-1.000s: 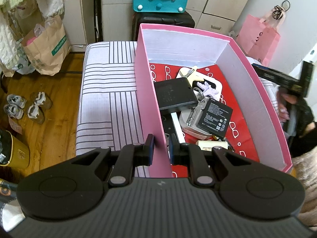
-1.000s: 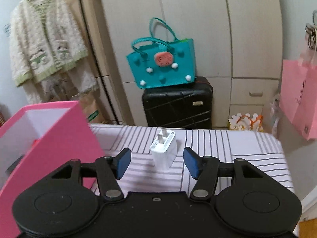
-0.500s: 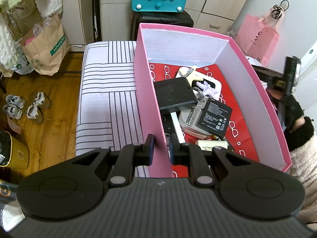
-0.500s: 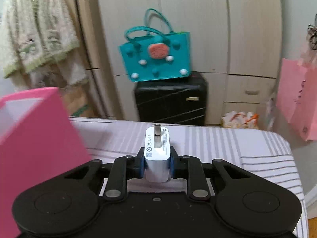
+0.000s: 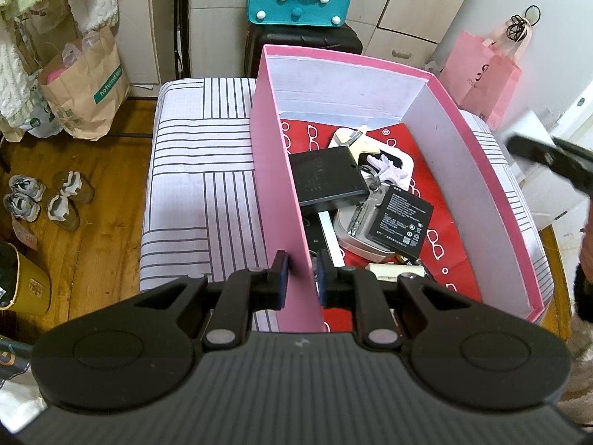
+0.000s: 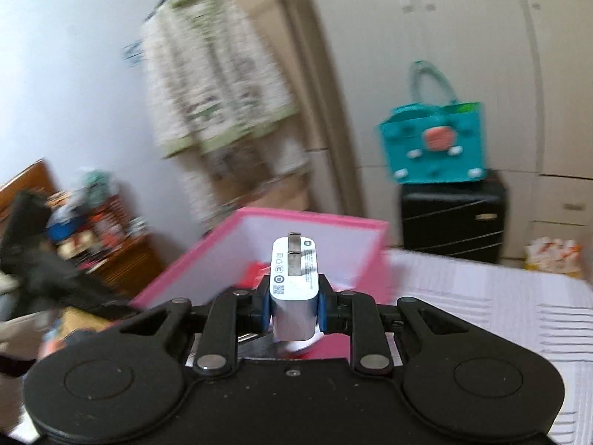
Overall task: Organize rigid objects
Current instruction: 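Carry the white charger into the box and open the right gripper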
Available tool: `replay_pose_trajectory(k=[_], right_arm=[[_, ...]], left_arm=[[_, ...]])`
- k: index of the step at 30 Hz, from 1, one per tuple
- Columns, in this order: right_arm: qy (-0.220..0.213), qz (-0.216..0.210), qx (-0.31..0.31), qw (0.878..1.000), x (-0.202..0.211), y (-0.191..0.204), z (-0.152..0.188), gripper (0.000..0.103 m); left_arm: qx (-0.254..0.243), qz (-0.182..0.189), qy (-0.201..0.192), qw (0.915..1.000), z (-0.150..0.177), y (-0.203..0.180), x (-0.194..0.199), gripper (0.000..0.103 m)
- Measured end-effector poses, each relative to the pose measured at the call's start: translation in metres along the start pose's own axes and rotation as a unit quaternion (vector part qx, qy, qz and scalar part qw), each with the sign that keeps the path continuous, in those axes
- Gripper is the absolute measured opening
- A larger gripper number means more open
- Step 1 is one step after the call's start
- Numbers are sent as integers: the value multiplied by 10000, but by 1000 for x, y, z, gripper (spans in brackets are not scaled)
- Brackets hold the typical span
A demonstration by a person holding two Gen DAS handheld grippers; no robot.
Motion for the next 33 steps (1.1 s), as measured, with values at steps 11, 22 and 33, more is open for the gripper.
replay_pose_trajectory(k=[11,22,33], right_arm=[[513,859,1396,9851,-32,42,33,27],[596,896,1677,9799,-28,51,45,27],[282,1008,1363,9851,-14,41,36,26]], left_arm=[[-261,-226,84,9994,0,-6,-1,14],[-234,-206,42,9995,1,-7,-1,14],[-200,-254,42,9995,1,-8,-1,14]])
Point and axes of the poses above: each gripper's, at about its wrist camera, not at the fingertips, and x roughly against the way its jaws point, y to its left, z to its underside, the point moved 8 cm from there along -x, roughly the way its jaws point, and after that the axes turned 7 degrees about z, right-handed, at the moved point
